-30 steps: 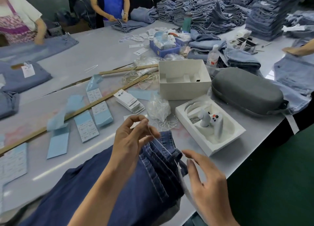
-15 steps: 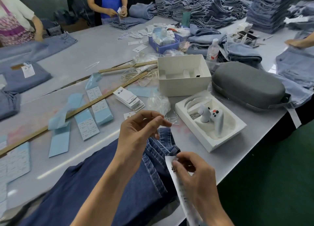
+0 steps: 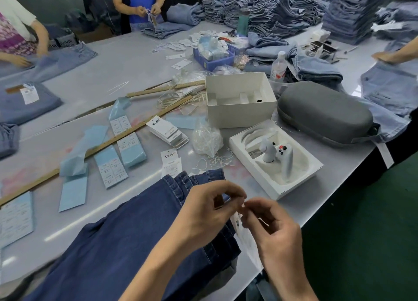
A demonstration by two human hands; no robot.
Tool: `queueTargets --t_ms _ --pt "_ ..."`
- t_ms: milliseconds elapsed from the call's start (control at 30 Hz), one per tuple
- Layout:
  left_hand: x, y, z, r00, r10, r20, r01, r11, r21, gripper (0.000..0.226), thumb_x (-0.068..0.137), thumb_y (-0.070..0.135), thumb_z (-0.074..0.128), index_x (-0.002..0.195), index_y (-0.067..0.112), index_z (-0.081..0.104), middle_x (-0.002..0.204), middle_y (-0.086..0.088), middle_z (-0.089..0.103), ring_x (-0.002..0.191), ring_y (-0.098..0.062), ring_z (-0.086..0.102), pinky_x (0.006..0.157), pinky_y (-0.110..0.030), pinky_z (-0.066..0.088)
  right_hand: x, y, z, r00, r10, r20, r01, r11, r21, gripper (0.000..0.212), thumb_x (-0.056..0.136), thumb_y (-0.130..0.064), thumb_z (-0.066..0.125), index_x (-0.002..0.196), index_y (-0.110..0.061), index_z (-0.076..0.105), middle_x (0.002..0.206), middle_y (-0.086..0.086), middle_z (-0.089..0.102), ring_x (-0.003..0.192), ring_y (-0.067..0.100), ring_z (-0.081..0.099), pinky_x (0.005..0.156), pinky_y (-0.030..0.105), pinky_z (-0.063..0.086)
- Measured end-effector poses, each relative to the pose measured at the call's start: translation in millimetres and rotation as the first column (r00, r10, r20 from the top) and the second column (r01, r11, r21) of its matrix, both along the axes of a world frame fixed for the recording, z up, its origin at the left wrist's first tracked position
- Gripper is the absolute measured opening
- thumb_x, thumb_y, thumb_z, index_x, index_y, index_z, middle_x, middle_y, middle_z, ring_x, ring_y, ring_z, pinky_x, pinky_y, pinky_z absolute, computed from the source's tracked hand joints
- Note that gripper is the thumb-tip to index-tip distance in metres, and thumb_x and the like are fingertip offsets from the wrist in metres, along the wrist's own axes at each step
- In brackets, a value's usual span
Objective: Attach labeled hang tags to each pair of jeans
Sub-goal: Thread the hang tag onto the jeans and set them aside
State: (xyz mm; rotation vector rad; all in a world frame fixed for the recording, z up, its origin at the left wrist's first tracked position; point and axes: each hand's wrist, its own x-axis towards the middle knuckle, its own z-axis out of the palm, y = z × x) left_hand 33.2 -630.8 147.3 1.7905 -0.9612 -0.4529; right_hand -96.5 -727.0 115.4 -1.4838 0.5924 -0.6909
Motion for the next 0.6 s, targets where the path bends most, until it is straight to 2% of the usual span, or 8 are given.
queueTargets --t_ms 100,200,300,400,600 --pt "2 4 0 1.000 -0.011 -0.006 0.011 1.000 0.001 0.009 0.092 0.012 0.075 0.095 0.019 0.078 0.070 0.019 0.066 0.054 -0.002 0.051 0.056 -0.013 0.040 0 -4 1 0.999 0.031 0.030 -0.032 0.999 0.034 0.017 0.081 -0.024 0.075 0.096 -0.032 0.076 0.088 0.003 0.077 0.078 0.018 0.074 0.071 0.020 0.058" --pt "4 7 0 1.000 -0.019 -0.007 0.019 1.000 0.017 0.012 0.090 0.010 0.077 0.096 0.020 0.080 0.079 0.014 0.072 0.061 -0.004 0.061 0.061 -0.013 0.044 1 -6 -2 0.998 0.050 0.045 -0.051 0.998 0.033 0.017 0.084 -0.022 0.076 0.100 -0.028 0.077 0.089 0.005 0.076 0.075 0.017 0.073 0.071 0.019 0.058" --pt "5 8 -1 1.000 -0.014 0.000 0.014 1.000 0.006 0.014 0.089 0.009 0.077 0.098 0.020 0.080 0.087 0.008 0.075 0.069 -0.010 0.065 0.064 -0.017 0.047 4 -7 -4 0.999 0.041 0.026 -0.043 0.996 0.076 0.020 0.083 -0.032 0.074 0.102 -0.028 0.077 0.088 0.005 0.076 0.075 0.017 0.072 0.070 0.018 0.057" --pt "4 9 -3 1.000 0.019 -0.017 -0.020 0.999 -0.031 0.017 0.089 0.008 0.077 0.097 0.023 0.079 0.088 0.006 0.075 0.068 -0.013 0.064 0.063 -0.021 0.051 5 -8 -7 0.998 0.052 0.028 -0.055 0.993 0.105 0.021 0.087 -0.032 0.072 0.107 -0.026 0.076 0.092 0.007 0.077 0.079 0.020 0.073 0.073 0.020 0.058" --pt "3 13 -1 1.000 -0.014 0.004 0.014 1.000 -0.014 0.026 0.090 0.011 0.074 0.103 0.032 0.065 0.089 0.009 0.070 0.074 -0.012 0.060 0.064 -0.017 0.048 6 -9 -6 0.997 0.057 0.050 -0.064 0.985 0.161 0.018 0.087 -0.029 0.070 0.104 -0.028 0.075 0.093 0.009 0.077 0.084 0.023 0.074 0.075 0.023 0.059"
